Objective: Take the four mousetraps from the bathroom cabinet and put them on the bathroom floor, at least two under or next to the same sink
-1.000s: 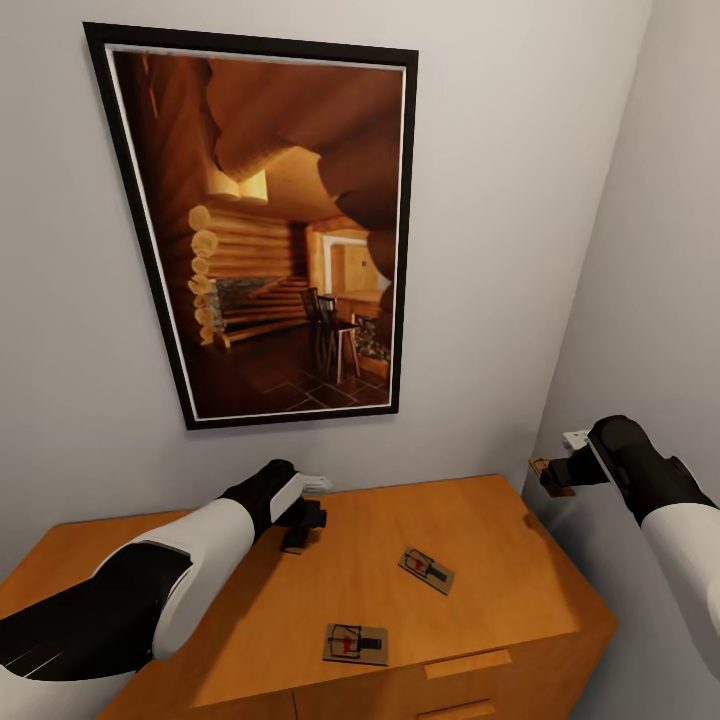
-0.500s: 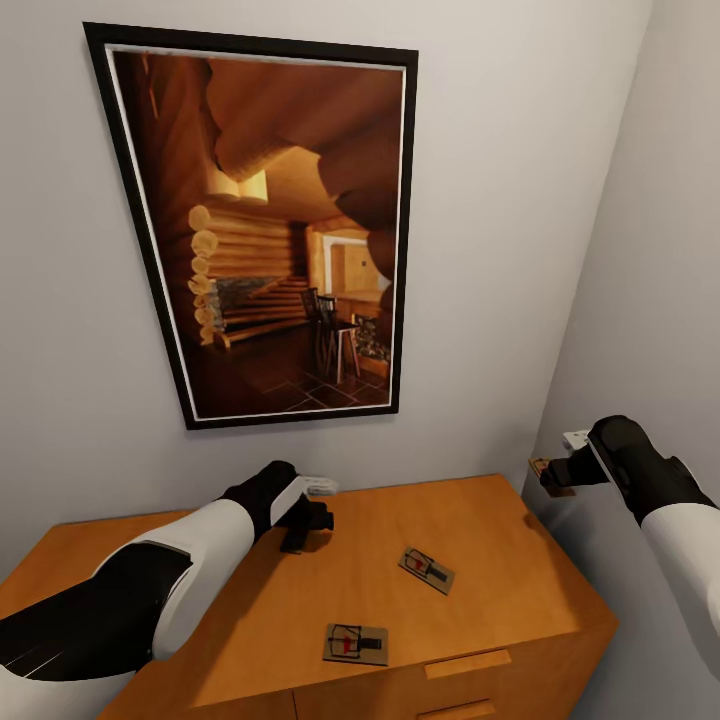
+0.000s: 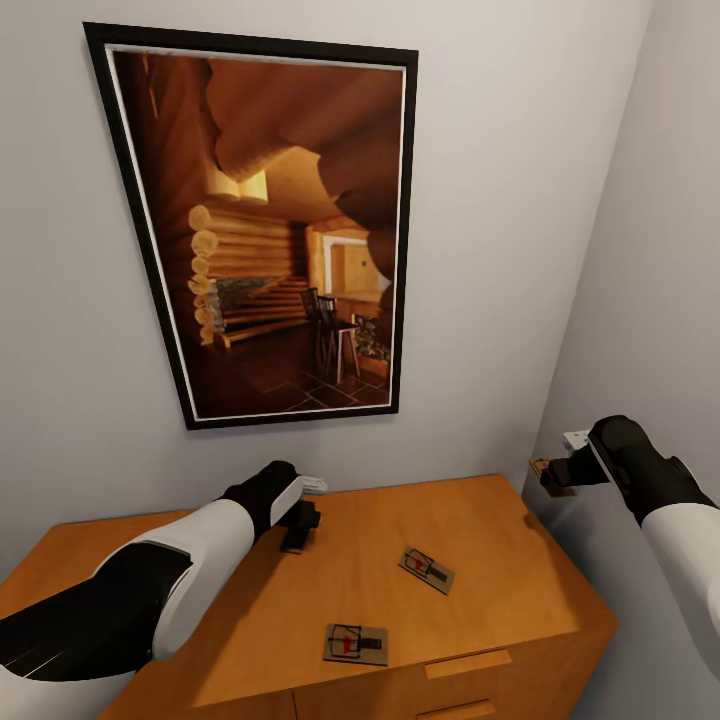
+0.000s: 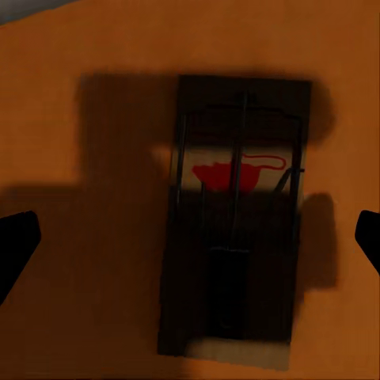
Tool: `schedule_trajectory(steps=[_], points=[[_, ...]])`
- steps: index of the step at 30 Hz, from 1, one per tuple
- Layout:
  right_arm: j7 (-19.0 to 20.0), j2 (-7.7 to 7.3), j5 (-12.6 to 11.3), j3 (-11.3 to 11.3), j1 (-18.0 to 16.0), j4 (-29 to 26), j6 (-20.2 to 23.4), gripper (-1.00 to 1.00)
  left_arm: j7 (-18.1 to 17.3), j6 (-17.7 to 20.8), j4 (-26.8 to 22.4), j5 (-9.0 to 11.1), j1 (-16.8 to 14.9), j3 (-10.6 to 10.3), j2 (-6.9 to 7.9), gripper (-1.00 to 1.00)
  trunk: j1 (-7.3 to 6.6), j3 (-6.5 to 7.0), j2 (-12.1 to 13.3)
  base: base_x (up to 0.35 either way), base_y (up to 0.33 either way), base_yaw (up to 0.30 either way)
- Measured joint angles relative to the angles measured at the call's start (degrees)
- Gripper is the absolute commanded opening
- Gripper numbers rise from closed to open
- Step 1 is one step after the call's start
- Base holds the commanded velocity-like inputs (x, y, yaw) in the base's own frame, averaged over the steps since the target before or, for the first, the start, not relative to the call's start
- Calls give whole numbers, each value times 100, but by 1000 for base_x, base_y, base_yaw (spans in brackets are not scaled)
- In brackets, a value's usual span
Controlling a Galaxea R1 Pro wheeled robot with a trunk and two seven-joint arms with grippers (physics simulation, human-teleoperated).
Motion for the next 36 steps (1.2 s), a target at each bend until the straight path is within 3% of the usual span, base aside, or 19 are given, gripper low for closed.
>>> schedule_trajectory(steps=[7, 36], points=[[0, 1, 0, 2, 0, 0, -2, -100, 220, -23, 13, 109, 0, 13, 0, 100, 0, 0, 0, 0, 0, 0], [5, -2, 0, 0, 0, 0, -5, -100, 246, -34, 15, 127, 0, 10, 0, 100, 0, 0, 0, -26, 0, 0]])
